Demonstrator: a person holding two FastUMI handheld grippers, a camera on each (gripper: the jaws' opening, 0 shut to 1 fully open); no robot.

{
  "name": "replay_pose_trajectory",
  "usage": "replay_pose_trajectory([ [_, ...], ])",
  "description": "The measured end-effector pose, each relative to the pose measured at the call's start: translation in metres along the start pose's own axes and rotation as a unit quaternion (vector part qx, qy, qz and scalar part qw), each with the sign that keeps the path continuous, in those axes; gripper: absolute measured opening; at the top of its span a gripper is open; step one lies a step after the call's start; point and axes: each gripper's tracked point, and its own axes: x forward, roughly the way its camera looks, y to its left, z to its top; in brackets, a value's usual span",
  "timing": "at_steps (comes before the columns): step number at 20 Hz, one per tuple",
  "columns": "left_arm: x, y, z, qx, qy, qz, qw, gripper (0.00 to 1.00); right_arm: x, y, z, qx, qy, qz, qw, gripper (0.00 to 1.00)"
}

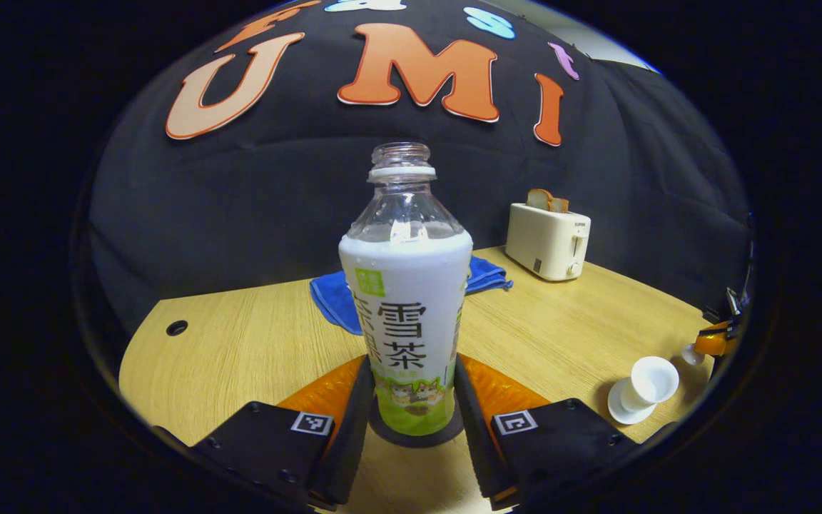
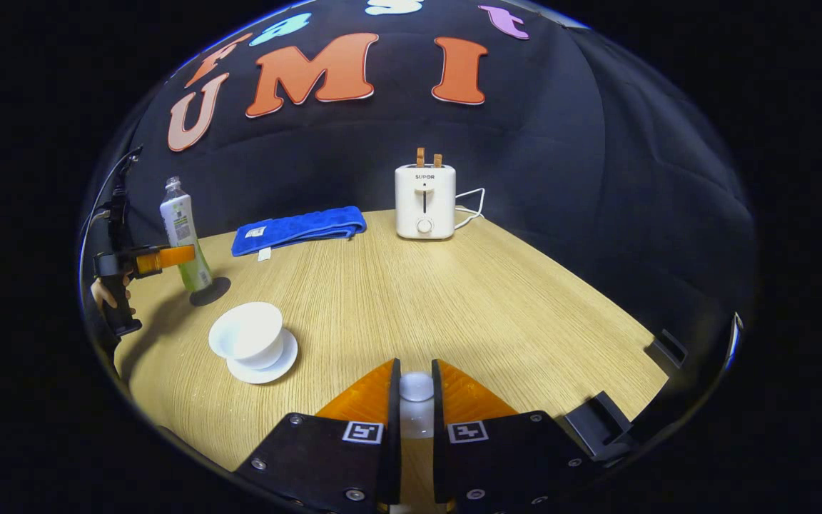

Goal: Open the teacup lid with one hand, grasp the water bottle and pour water into the teacup with the other hand; after pouring, place the water bottle on the coaster and then close the teacup lid.

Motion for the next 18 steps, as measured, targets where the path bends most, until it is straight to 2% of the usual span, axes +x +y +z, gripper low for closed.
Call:
replay_pose_trajectory([
  [2, 0.0039, 0.002, -0.0021, -0.001, 0.002, 0.001, 1.0, 0.67, 0.0006, 0.0018, 0.0001, -0.002, 0.002, 0.0, 1.0, 0.19],
  [5, 0.0068, 0.002, -0.0051, -0.002, 0.005, -0.004, 1.0, 0.65, 0.0028, 0.004, -0.0013, -0.003, 0.006, 0.0, 1.0, 0.18],
  [7, 0.0067, 0.0018, -0.0044, 0.001, 0.004, -0.004, 1.0, 0.7, 0.0032, 0.0062, -0.001, -0.004, 0.007, 0.0, 1.0, 0.19],
  [8, 0.0075, 0.0014, -0.0058, 0.003, 0.003, -0.002, 1.0, 0.67, 0.0029, 0.0066, -0.0009, -0.004, 0.006, 0.0, 1.0, 0.19],
  [11, 0.0056, 0.0008, -0.0049, 0.012, 0.006, 0.004, 1.0, 0.71, 0.0019, 0.0077, 0.0006, -0.004, 0.005, 0.001, 1.0, 0.19],
  [14, 0.0028, 0.0, -0.0054, 0.027, 0.003, 0.009, 1.0, 0.7, -0.0004, 0.008, 0.0012, -0.002, 0.003, 0.001, 1.0, 0.18],
  [16, 0.0012, -0.0022, -0.0059, 0.032, 0.002, 0.011, 0.999, 0.76, -0.0016, 0.0087, 0.0015, -0.001, 0.001, 0.003, 1.0, 0.19],
  [18, 0.0003, -0.0024, -0.0093, 0.031, 0.007, 0.015, 0.999, 0.75, -0.0043, 0.0082, 0.0023, 0.0, -0.001, 0.003, 1.0, 0.19],
])
